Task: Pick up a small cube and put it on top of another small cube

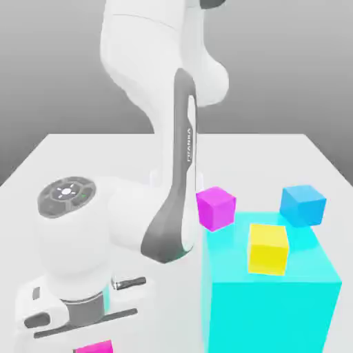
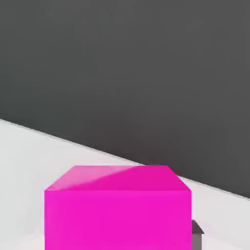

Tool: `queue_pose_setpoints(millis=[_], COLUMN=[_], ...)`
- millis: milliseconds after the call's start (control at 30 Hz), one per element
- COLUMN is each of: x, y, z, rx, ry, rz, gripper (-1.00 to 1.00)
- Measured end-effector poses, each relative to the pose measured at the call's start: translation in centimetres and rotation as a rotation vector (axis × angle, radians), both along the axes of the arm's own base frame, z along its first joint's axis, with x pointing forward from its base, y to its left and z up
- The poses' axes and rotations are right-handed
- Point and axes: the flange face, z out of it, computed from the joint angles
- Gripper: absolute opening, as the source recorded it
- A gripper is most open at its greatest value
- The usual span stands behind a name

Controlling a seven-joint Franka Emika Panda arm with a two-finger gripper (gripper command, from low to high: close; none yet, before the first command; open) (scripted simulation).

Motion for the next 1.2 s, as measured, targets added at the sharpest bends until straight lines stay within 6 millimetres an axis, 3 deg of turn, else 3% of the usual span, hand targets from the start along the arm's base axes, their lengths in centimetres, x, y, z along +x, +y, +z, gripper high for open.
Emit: queue_pose_setpoints(millis=[167,267,400,467,567,667,900,1000,1200], x=[0.2,1.8,3.1,2.8,1.2,-1.7,-10.5,-11.9,-12.1], y=[-0.3,2.2,7.3,11.0,17.3,22.7,31.9,32.9,33.0], z=[5.7,9.7,16.4,19.4,23.6,26.2,30.7,30.7,27.2], rx=[-0.002,0.025,0.042,0.047,0.044,0.048,0.018,0.004,0.003], ry=[-0.005,-0.036,-0.083,-0.094,-0.101,-0.082,-0.007,-0.002,-0.002], rz=[-0.02,0.118,0.396,0.57,0.853,1.113,1.685,1.783,1.796], gripper=[-1.0,-1.0,-1.0,-1.0,-1.0,-1.0,-1.0,-1.0,-1.0])
